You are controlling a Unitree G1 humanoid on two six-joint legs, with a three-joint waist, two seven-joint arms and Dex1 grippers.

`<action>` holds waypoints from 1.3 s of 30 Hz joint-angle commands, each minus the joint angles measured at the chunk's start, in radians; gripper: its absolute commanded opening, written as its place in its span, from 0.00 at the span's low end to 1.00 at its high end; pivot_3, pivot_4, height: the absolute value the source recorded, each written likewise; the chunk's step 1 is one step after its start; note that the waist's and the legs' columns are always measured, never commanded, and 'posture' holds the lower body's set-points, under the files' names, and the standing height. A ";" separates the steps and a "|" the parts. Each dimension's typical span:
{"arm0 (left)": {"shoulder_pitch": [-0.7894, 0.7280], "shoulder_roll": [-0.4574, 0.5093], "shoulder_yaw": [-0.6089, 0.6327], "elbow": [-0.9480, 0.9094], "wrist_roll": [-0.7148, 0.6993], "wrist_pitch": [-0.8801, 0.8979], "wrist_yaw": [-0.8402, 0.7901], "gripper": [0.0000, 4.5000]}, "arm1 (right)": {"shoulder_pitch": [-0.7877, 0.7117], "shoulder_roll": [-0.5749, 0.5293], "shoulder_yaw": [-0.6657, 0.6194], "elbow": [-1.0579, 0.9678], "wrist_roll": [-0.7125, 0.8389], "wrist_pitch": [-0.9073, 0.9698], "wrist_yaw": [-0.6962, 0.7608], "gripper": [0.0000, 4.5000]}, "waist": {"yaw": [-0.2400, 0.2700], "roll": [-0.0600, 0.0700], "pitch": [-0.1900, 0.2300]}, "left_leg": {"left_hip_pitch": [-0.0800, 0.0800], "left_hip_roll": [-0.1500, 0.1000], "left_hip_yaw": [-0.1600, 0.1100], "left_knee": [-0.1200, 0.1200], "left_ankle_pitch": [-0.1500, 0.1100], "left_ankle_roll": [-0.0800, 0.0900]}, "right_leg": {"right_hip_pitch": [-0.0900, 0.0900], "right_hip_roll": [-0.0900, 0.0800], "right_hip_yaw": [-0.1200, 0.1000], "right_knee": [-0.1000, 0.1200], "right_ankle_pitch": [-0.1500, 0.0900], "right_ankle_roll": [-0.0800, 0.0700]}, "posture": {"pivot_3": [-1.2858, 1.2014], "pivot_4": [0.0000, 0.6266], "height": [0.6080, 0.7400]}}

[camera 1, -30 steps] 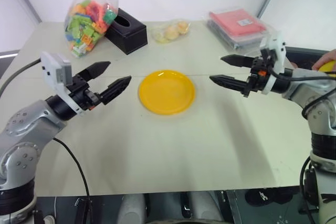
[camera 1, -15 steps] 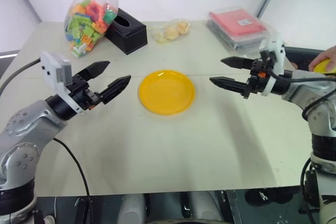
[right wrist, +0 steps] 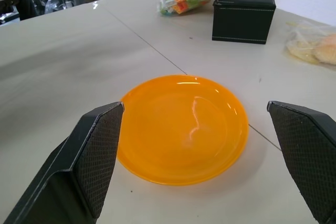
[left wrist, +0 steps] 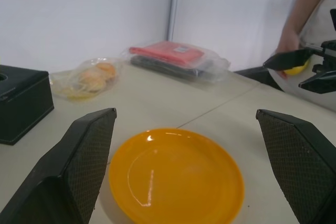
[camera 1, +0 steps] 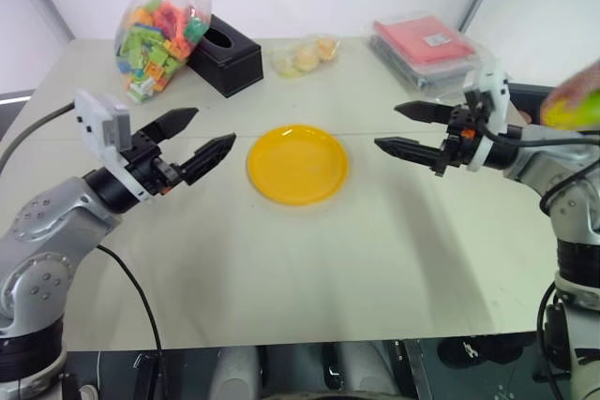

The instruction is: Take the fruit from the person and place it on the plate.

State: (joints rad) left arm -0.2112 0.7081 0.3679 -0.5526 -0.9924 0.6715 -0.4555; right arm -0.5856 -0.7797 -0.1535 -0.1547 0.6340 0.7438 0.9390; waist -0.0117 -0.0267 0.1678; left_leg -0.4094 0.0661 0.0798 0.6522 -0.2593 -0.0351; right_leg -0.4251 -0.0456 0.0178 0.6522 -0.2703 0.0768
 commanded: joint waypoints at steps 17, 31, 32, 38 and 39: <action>-0.028 0.014 0.002 -0.013 0.000 -0.002 -0.018 1.00 | -0.024 -0.007 -0.042 -0.016 0.002 -0.023 -0.040 0.99 | 0.000 0.000 0.000 | 0.000 0.000 0.000 0.000 0.000 0.000 | 0.000 0.000 0.000 0.000 0.000 0.000 | 0.52 0.24 1.00; -0.095 -0.019 0.021 0.000 -0.084 -0.006 -0.008 1.00 | -0.484 0.164 -0.225 0.312 0.151 0.318 -0.443 0.99 | 0.000 0.000 0.000 | -0.001 0.000 0.001 -0.001 0.000 0.000 | -0.001 0.000 0.000 0.001 0.000 0.000 | 0.52 0.24 1.00; -0.106 -0.018 0.024 -0.004 -0.094 -0.006 -0.010 1.00 | -0.493 0.169 -0.223 0.309 0.155 0.325 -0.445 0.99 | 0.000 0.000 0.000 | -0.001 0.000 0.000 0.000 0.000 0.000 | -0.001 0.000 0.000 0.001 0.000 0.000 | 0.52 0.24 1.00; -0.149 -0.030 0.023 -0.006 -0.139 -0.006 0.005 1.00 | -0.518 0.202 -0.184 0.289 0.166 0.338 -0.437 0.99 | -0.002 0.000 0.000 | -0.001 0.000 0.000 -0.001 0.000 0.000 | -0.001 0.000 0.000 0.000 0.000 0.000 | 0.52 0.24 1.00; -0.154 -0.033 0.024 -0.002 -0.151 -0.002 0.010 1.00 | -0.522 0.208 -0.176 0.294 0.160 0.332 -0.437 0.99 | -0.002 0.000 0.000 | -0.001 0.000 0.000 -0.001 0.000 0.000 | -0.001 0.000 0.000 0.000 0.000 0.000 | 0.52 0.24 1.00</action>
State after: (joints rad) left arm -0.3416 0.6786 0.3695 -0.5334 -1.1061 0.6797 -0.4579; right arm -1.0691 -0.5754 -0.3296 0.1759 0.7820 1.0915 0.4947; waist -0.0135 -0.0266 0.1678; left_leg -0.4101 0.0661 0.0801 0.6516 -0.2593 -0.0352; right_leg -0.4258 -0.0457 0.0177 0.6527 -0.2702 0.0769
